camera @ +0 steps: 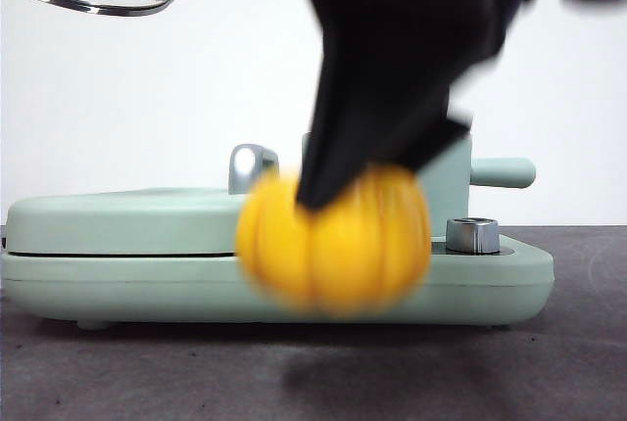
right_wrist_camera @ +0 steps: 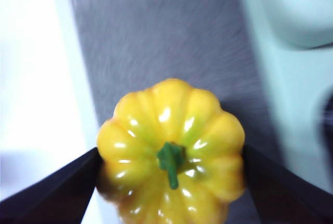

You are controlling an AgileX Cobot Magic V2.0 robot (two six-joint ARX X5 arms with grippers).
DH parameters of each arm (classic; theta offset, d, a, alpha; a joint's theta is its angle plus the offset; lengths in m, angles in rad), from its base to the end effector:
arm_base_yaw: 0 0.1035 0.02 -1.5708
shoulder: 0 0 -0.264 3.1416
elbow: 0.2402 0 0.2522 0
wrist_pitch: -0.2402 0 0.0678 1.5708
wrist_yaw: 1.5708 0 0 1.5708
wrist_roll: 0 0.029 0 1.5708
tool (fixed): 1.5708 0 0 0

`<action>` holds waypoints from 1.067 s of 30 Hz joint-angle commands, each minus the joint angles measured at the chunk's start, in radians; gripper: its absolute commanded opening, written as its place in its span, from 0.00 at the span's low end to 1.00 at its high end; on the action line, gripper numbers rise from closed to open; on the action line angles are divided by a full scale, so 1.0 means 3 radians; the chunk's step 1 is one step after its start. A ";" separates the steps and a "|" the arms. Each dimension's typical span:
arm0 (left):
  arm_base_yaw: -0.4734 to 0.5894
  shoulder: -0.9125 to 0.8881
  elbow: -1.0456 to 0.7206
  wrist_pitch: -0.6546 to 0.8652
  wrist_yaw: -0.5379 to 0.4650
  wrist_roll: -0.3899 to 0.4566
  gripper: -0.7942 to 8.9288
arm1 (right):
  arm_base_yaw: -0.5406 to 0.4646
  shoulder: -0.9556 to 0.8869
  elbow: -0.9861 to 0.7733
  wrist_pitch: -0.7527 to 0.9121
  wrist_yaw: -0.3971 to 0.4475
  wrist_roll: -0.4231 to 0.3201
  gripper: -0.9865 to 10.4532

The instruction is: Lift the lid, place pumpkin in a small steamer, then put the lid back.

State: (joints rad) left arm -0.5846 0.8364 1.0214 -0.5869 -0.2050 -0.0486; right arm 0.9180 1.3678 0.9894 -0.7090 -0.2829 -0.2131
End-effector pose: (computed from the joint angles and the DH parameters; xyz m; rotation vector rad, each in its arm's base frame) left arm 0.1378 -0.0841 0.3659 0.1080 0.3820 -0.3651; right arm 0.1521 0.2123 0.2426 -0.5281 0.9797 1.1944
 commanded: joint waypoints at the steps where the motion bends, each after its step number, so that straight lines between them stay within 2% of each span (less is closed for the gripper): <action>1: -0.0015 0.0000 0.0057 0.0113 -0.0017 -0.0027 0.09 | 0.0004 -0.0135 0.0235 -0.0247 0.0198 0.0435 0.42; 9: -0.0015 0.0000 0.0057 0.0113 -0.0017 -0.0027 0.09 | -0.0257 -0.0233 0.1150 -0.1152 0.0768 0.0790 0.42; 15: -0.0015 0.0001 0.0057 0.0140 -0.0018 -0.0013 0.09 | -0.0607 -0.0033 0.1689 -0.1207 0.0778 0.0875 0.42; 22: -0.0015 0.0001 0.0057 0.0158 -0.0017 -0.0015 0.09 | -0.0961 0.0543 0.2342 -0.1403 0.0773 0.0771 0.42; 32: -0.0015 0.0001 0.0057 0.0161 -0.0018 -0.0015 0.09 | -0.1185 0.1312 0.3193 -0.1720 0.0776 0.0657 0.42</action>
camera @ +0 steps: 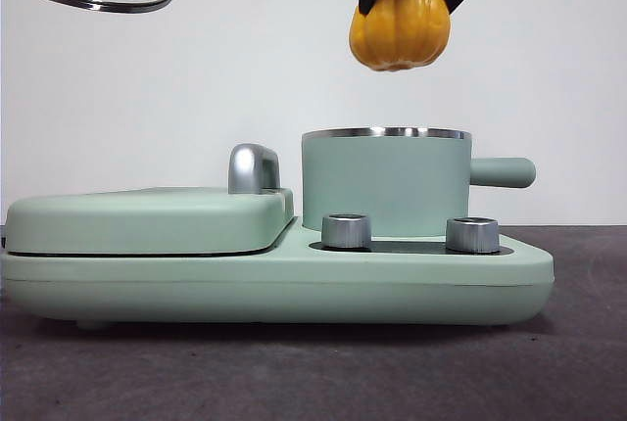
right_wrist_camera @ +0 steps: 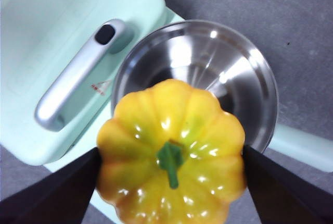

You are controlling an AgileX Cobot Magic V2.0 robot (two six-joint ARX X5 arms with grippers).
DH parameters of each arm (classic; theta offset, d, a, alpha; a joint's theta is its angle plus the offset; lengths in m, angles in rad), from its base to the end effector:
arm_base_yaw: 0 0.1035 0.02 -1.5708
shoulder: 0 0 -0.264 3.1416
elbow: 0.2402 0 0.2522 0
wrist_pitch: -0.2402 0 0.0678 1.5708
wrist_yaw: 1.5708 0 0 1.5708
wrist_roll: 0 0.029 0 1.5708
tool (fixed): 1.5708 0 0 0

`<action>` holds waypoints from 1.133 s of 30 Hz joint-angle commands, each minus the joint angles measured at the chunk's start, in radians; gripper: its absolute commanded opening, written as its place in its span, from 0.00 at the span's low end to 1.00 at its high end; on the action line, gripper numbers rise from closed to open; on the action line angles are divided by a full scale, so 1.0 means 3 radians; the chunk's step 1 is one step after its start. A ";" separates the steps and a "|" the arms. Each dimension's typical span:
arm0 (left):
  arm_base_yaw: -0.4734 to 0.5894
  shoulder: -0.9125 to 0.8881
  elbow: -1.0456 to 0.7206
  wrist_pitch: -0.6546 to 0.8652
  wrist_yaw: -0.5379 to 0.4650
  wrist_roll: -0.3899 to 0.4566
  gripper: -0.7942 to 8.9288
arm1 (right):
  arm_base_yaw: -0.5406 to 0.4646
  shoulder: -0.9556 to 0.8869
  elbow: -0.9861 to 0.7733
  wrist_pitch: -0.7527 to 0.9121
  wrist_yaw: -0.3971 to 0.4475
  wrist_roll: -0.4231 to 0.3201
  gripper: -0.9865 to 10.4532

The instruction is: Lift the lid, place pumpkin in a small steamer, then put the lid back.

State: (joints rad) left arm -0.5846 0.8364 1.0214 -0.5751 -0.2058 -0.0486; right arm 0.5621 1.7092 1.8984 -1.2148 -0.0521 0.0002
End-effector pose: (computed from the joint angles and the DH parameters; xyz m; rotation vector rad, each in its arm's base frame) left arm 0.1382 -0.0843 0.3669 0.1036 0.3709 -0.3649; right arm 0.2834 0.1803 0.3872 -0.2623 1.0071 0.5586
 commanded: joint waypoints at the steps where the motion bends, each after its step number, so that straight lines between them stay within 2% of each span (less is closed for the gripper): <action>1: -0.0015 0.0001 0.0057 0.0122 -0.0014 -0.0015 0.09 | -0.0010 0.0228 0.0205 -0.0047 0.0008 -0.0053 0.42; 14: -0.0015 0.0004 0.0057 0.0121 -0.0014 -0.0017 0.09 | -0.0052 0.0807 0.0273 0.0060 0.0024 -0.0093 0.42; 21: -0.0015 0.0004 0.0057 0.0108 -0.0014 -0.0017 0.09 | -0.0057 0.1078 0.0273 0.0130 0.0123 -0.0127 0.42; 34: -0.0015 0.0004 0.0057 0.0109 -0.0014 -0.0015 0.09 | -0.0052 0.1319 0.0273 0.0205 0.0112 -0.0130 0.42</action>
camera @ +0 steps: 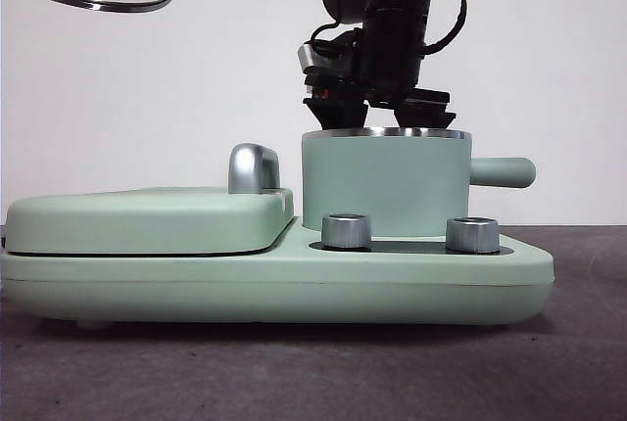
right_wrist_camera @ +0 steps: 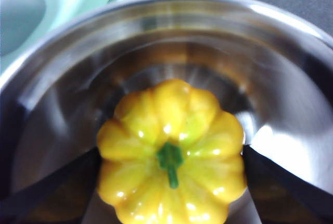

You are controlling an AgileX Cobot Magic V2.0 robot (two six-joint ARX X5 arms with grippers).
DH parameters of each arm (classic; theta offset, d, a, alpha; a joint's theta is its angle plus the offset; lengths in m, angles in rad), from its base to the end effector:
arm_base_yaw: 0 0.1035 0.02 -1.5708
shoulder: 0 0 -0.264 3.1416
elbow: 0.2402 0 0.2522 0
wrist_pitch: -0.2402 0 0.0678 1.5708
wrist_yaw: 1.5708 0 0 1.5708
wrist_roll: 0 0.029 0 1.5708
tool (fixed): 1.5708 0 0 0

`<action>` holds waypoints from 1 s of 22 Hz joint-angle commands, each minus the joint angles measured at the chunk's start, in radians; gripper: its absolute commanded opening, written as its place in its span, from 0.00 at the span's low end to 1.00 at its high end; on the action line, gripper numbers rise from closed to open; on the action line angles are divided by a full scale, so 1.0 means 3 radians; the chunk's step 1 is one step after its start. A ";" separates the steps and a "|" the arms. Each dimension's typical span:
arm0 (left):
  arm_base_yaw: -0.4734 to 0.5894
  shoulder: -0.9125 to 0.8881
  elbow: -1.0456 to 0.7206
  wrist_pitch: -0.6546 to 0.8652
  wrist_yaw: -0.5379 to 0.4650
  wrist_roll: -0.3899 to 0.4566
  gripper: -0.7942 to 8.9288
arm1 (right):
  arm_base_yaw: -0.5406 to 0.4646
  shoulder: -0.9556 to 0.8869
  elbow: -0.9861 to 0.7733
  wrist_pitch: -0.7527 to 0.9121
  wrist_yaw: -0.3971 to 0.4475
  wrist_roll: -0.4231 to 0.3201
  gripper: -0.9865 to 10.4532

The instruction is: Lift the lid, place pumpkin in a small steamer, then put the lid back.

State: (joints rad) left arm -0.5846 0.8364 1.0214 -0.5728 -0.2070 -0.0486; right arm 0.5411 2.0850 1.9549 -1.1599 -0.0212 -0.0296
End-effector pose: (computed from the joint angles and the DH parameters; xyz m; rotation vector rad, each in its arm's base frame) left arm 0.1383 -0.0844 0.3671 0.1029 0.3687 -0.3638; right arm 0.3660 0.2206 0.2681 -0.3604 1.2551 0.5004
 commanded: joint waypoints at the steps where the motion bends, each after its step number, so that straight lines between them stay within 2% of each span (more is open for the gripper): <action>1: -0.0015 0.0004 0.0057 0.0102 -0.0010 -0.0015 0.09 | 0.0018 0.0074 0.0085 0.0020 0.0010 -0.0031 0.42; 7: -0.0015 0.0004 0.0057 0.0102 -0.0010 -0.0017 0.09 | 0.0018 0.0132 0.0085 0.0039 0.0010 -0.0037 0.44; 10: -0.0015 0.0004 0.0057 0.0100 -0.0010 -0.0018 0.09 | 0.0018 0.0132 0.0085 0.0042 0.0010 -0.0037 0.51; 18: -0.0015 0.0004 0.0057 0.0100 -0.0010 -0.0019 0.09 | 0.0018 -0.0050 0.0235 -0.0165 0.0074 -0.0100 0.51; 19: -0.0015 0.0004 0.0057 0.0100 -0.0010 -0.0019 0.09 | 0.0018 -0.0159 0.0245 -0.0161 0.0071 -0.0100 0.51; 22: -0.0015 0.0004 0.0057 0.0033 -0.0010 -0.0019 0.09 | 0.0017 -0.0557 0.0244 -0.0154 0.0011 -0.0100 0.40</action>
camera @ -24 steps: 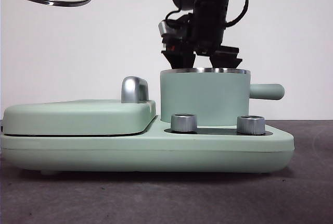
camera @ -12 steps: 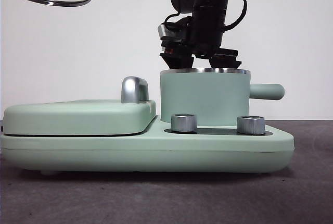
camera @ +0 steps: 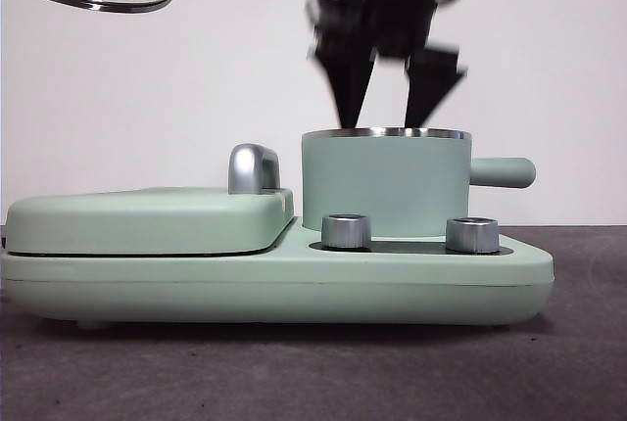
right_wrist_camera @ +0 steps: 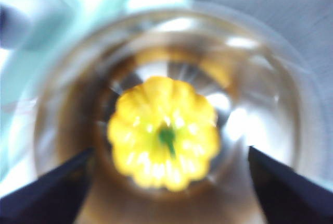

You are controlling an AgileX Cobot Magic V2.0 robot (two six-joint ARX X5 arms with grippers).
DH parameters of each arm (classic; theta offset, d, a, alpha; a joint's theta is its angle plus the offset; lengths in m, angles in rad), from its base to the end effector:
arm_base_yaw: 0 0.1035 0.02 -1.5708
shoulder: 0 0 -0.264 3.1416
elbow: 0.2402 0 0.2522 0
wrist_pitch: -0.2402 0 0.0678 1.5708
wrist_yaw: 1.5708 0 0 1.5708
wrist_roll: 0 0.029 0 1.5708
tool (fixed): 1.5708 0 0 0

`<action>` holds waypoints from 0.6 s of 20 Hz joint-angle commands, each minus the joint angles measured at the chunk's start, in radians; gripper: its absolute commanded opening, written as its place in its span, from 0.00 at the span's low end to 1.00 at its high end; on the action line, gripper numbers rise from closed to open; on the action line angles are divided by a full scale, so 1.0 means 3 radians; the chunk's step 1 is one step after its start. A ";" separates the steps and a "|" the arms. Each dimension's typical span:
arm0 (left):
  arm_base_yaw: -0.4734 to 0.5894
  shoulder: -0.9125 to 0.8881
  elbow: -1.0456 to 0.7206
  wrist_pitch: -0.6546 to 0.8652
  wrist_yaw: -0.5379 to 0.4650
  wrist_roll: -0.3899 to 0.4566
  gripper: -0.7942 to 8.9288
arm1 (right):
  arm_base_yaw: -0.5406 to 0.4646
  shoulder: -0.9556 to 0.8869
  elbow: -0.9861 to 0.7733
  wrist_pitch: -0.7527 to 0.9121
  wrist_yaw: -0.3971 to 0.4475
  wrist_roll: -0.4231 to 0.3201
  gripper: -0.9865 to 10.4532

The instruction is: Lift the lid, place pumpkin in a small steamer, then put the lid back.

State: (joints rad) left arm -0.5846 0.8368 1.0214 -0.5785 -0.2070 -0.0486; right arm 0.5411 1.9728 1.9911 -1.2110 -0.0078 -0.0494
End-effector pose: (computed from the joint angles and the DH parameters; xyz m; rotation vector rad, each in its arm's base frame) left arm 0.1382 -0.0843 0.3665 0.1053 0.3743 -0.3635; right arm 0.3452 0.2077 0.3210 -0.3605 1.1530 0.5109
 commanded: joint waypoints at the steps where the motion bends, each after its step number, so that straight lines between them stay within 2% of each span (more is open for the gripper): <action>1: -0.0015 0.0003 0.0057 0.0029 -0.0010 -0.0018 0.09 | 0.0011 -0.0309 0.0118 0.0017 -0.0037 -0.0033 0.40; 5: -0.0015 0.0003 0.0057 0.0009 -0.0010 -0.0018 0.09 | 0.0011 -0.0921 -0.0254 0.0249 -0.0034 -0.0022 0.40; 9: -0.0017 0.0003 0.0057 0.0006 0.0004 -0.0024 0.09 | 0.0011 -0.1614 -0.1203 0.0790 -0.0036 0.0102 0.40; 12: -0.0017 0.0008 0.0057 0.0042 0.0181 -0.0027 0.09 | 0.0014 -0.2035 -0.1826 0.1108 -0.0036 0.0209 0.40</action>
State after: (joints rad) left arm -0.5846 0.8368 1.0214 -0.6014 -0.1650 -0.0486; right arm 0.5411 1.3716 1.4654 -0.8970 -0.0185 -0.0170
